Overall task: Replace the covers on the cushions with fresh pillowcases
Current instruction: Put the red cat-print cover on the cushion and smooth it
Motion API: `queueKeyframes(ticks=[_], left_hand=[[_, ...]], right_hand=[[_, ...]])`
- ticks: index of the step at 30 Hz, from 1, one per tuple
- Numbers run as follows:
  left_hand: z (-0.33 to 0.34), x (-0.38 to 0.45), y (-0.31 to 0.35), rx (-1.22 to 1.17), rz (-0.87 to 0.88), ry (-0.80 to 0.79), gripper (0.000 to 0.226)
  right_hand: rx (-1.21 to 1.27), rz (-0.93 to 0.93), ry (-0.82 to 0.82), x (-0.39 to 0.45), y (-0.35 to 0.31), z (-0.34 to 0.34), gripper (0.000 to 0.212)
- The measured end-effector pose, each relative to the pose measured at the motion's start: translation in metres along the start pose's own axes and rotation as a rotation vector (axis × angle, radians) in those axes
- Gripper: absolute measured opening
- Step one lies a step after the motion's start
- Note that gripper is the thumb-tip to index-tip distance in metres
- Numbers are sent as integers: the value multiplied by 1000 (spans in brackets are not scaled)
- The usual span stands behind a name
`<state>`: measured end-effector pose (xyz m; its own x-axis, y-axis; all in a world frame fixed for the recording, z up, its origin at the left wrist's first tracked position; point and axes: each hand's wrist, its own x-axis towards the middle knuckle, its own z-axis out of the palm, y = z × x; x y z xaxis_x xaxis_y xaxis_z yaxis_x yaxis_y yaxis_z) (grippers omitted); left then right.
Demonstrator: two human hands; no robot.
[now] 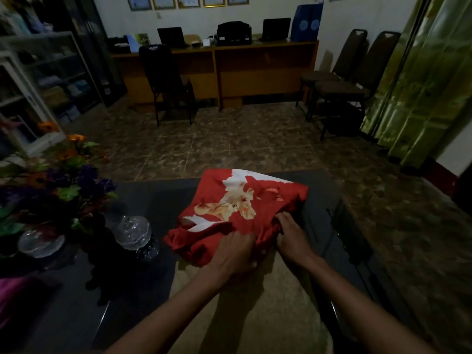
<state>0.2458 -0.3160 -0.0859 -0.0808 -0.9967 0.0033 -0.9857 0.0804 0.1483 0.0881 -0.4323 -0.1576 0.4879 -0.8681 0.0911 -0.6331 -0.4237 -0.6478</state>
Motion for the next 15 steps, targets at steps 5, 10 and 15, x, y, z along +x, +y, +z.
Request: queueKeyframes(ticks=[5, 10, 15], left_hand=[[0, -3, -16, -55, -44, -15, 53], [-15, -4, -57, 339, -117, -46, 96], [-14, -16, -86, 178, -220, -58, 59]], right_hand=[[-98, 1, -55, 2, -1, -3, 48], [-113, -163, 38, -8, -21, -13, 54], [-105, -221, -184, -12, -40, -7, 86]])
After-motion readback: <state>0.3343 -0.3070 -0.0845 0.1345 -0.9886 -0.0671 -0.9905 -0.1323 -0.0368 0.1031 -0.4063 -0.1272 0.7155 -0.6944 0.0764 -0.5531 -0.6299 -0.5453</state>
